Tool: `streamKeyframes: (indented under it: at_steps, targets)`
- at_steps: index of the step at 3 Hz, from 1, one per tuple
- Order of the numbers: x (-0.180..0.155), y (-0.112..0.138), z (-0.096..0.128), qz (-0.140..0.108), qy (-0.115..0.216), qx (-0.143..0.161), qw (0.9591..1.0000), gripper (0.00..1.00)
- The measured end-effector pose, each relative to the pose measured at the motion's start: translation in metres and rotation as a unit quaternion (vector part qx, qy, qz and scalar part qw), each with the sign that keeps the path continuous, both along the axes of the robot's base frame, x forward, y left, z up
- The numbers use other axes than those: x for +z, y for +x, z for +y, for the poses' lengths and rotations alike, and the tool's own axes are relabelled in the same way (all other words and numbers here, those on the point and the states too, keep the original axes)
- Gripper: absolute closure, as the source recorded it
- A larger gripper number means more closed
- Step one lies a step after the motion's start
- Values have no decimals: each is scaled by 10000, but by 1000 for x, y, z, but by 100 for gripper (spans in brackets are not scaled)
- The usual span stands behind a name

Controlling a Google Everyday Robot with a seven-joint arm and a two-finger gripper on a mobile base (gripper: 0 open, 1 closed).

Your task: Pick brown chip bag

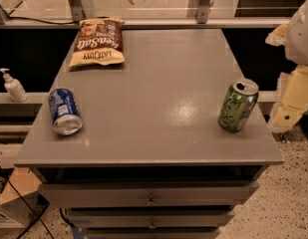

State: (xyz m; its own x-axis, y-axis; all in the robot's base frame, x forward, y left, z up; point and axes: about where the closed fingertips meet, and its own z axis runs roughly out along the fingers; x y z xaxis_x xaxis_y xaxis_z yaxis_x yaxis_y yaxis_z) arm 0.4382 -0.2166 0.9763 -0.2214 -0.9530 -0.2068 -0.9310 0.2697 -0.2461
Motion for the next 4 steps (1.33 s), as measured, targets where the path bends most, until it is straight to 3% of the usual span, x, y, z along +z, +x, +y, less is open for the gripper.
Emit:
streamKeyframes:
  at_steps: [1,2,3,4]
  targets:
    - [2,1,2,-39,34,22,10000,0]
    - [7,14,28,-162,251,378,9988,0]
    - [16,33,66,-343,612,746,9947,0]
    - [17,33,70,-360,649,768,9943,0]
